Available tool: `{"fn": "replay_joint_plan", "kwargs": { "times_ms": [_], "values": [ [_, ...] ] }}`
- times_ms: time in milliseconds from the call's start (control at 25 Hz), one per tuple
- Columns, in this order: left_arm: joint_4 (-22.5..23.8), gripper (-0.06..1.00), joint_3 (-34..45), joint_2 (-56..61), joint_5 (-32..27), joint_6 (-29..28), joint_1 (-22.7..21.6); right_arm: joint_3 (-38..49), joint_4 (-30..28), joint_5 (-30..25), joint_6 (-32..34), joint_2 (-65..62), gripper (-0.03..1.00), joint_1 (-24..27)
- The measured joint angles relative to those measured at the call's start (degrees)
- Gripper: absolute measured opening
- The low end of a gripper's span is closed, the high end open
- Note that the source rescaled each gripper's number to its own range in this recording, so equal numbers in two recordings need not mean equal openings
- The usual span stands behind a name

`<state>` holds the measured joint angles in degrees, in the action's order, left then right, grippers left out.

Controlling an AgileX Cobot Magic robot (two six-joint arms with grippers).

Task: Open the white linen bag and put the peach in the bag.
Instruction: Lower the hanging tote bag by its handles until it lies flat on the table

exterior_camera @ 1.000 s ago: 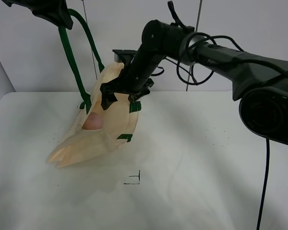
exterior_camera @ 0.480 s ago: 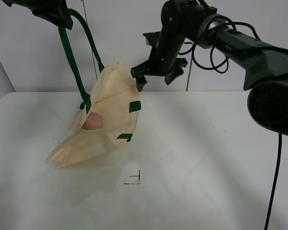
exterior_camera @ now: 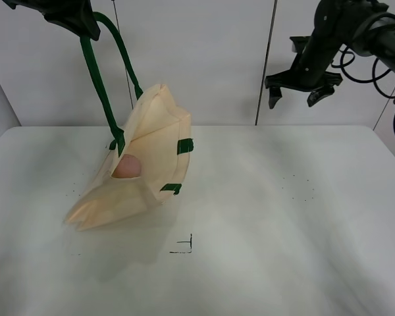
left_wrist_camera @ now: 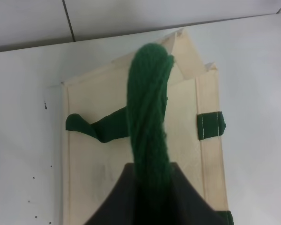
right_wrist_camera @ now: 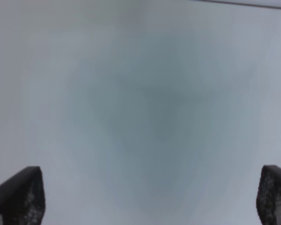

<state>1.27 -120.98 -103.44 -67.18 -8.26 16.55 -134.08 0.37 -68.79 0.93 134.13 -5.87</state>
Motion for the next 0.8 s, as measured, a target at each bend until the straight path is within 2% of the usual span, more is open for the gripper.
{"fn": "replay_joint_plan", "kwargs": {
  "times_ms": [160,480,600,800],
  "values": [
    [0.0,0.0,0.0,0.0,0.0,0.0,0.0,0.0,-0.4,-0.6,0.0,0.0,1.0,3.0],
    [0.0,0.0,0.0,0.0,0.0,0.0,0.0,1.1,0.2,-0.7,0.4,-1.2,1.0,3.2],
    [0.0,0.0,0.0,0.0,0.0,0.0,0.0,5.7,0.1,-0.6,0.4,-4.4,1.0,3.2],
    [0.0,0.0,0.0,0.0,0.0,0.0,0.0,19.9,0.1,-0.6,0.4,-14.3,1.0,3.2]
  ]
}}
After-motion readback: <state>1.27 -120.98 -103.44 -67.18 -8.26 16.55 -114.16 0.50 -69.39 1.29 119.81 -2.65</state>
